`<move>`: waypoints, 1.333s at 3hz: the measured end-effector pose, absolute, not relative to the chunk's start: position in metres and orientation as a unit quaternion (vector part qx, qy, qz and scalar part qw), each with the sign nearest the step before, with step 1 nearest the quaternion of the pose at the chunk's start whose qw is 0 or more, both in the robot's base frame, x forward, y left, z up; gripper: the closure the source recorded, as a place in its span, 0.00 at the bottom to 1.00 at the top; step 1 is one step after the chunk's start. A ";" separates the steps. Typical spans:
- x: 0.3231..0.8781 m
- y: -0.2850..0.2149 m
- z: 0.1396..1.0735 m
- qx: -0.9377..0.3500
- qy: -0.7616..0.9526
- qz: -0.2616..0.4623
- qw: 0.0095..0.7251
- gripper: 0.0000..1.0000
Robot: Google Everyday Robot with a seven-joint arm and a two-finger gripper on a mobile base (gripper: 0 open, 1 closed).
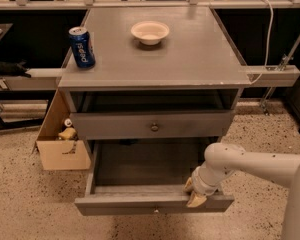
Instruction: Open middle drawer
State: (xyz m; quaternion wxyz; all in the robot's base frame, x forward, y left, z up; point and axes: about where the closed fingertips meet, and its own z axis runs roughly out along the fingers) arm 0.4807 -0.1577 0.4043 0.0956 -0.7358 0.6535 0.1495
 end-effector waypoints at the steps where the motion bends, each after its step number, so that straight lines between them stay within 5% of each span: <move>1: 0.468 -0.155 0.407 -0.738 0.650 0.153 0.099 0.97; 2: 0.468 -0.155 0.407 -0.738 0.650 0.153 0.099 0.00; 4: 0.471 -0.144 0.438 -0.755 0.633 0.136 0.105 0.00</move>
Offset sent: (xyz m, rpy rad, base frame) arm -0.0123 0.0022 0.0028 0.0098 -0.0005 0.0070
